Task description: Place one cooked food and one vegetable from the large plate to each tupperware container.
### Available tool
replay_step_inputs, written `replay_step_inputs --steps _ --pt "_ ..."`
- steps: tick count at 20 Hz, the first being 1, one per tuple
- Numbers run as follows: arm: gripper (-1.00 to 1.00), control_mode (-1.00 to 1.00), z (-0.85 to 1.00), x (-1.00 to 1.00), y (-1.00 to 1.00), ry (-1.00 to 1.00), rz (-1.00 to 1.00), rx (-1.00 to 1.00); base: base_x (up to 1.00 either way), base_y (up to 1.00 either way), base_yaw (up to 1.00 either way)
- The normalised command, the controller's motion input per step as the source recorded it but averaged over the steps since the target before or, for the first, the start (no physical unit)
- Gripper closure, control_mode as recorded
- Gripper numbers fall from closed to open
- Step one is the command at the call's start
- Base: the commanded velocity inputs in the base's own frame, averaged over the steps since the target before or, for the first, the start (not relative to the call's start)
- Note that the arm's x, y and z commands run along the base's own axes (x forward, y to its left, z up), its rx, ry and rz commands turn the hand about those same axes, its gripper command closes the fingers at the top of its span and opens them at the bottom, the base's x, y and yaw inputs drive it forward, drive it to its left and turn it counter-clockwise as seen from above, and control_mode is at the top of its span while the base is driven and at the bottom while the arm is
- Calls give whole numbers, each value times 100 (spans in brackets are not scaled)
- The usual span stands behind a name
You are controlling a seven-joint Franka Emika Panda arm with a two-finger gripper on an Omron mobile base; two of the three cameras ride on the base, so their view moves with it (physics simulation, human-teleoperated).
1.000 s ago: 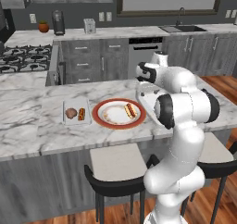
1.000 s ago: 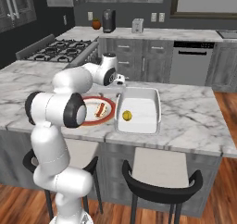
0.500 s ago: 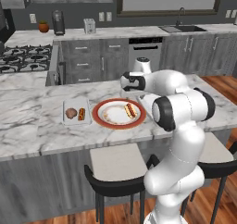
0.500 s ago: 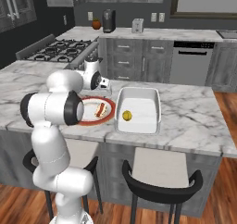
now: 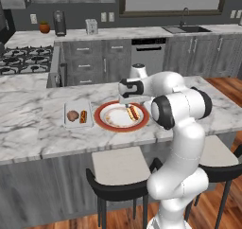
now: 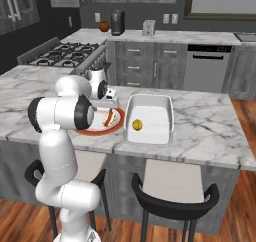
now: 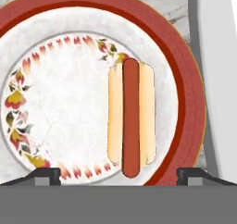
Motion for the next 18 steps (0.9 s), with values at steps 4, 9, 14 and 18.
replay_step_inputs --steps 4,9,14,18 --pt "-100 -100 -18 0 -5 3 0 0 0 0 0" --pt "-100 -100 -40 10 0 3 0 0 0 0 0" --pt "-100 -100 -28 31 0 0 0 0 0 0 0" --pt "-100 -100 -32 38 -4 0 0 0 0 0 0"
